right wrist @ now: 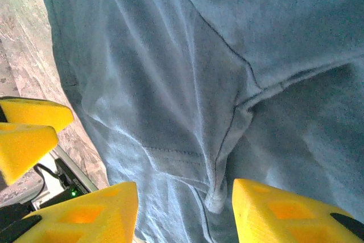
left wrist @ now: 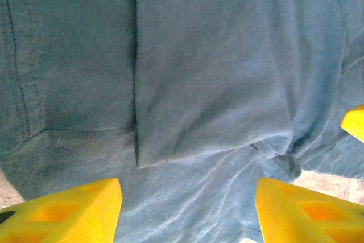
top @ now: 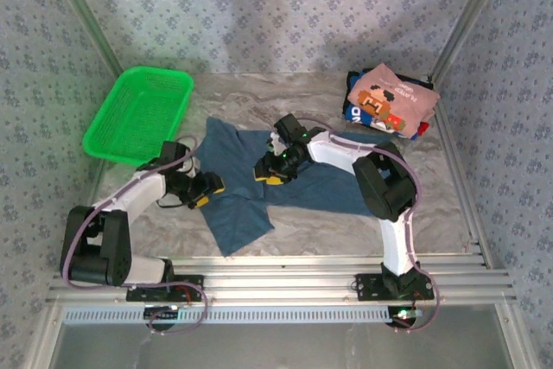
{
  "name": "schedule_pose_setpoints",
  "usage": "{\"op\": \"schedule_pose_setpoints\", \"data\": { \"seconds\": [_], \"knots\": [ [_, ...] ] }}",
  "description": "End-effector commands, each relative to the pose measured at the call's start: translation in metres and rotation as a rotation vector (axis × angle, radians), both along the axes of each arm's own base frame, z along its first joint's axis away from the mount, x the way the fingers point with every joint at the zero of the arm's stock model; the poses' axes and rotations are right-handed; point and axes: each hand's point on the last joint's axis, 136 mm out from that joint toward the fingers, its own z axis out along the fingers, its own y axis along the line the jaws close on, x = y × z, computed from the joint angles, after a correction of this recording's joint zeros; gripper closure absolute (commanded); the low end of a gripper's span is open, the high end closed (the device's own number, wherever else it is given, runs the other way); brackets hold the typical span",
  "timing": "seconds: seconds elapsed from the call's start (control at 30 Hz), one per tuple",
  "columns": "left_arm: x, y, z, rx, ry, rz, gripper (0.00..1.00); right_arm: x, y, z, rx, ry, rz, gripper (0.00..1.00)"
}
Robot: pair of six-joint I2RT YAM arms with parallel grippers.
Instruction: Fold and stack the t-shirts
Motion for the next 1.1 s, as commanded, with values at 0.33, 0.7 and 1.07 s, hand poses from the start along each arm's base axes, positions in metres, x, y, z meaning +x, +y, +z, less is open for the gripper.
{"op": "schedule_pose_setpoints", "data": {
  "seconds": [0.33,0.7,1.07],
  "knots": [
    [0.021,-0.014,-0.008,-0.02,-0.078,0.049,0.4,0.011,0.02,0.0,0.027,0.01,0.016,0.52],
    [0.023,-0.026,0.003,-0.081,-0.111,0.022,0.56,0.016,0.027,-0.006,0.024,0.024,0.002,0.54],
    [0.024,-0.039,0.023,-0.183,-0.157,0.004,0.88,0.014,0.027,-0.013,0.017,0.044,0.0,0.55]
  ]
}}
